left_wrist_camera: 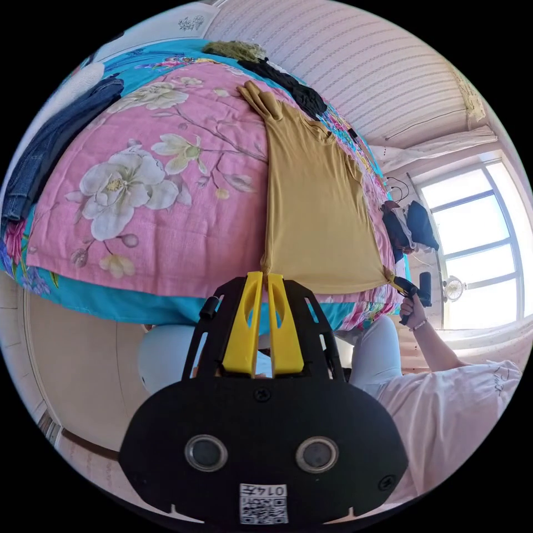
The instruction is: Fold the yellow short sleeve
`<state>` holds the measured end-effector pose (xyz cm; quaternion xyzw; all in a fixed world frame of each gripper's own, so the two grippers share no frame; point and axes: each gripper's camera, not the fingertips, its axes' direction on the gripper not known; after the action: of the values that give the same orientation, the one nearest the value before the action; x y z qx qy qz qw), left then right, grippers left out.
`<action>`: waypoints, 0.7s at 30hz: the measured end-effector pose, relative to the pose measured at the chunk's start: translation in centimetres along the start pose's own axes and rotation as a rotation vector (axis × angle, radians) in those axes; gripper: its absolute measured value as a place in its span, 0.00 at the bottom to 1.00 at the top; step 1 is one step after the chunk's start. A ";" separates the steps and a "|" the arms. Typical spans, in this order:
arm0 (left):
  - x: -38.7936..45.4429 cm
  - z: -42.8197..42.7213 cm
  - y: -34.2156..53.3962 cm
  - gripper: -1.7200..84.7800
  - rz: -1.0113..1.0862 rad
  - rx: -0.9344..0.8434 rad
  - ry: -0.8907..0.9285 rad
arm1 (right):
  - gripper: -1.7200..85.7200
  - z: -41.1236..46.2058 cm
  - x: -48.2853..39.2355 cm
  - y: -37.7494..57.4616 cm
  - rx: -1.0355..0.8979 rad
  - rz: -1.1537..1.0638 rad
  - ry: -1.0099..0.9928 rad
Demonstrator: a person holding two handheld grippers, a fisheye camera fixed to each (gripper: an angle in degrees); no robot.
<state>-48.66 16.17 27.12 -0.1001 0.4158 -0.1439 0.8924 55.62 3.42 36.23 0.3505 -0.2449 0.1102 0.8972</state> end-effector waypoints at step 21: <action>-4.4 7.4 6.1 0.01 0.091 -0.099 -0.081 | 0.04 2.7 -6.8 -0.5 -0.125 0.010 0.396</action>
<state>-44.58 23.83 33.12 -0.1306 0.3900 -0.0781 0.9081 49.03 1.04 34.13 0.2642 -0.0719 0.1660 0.9474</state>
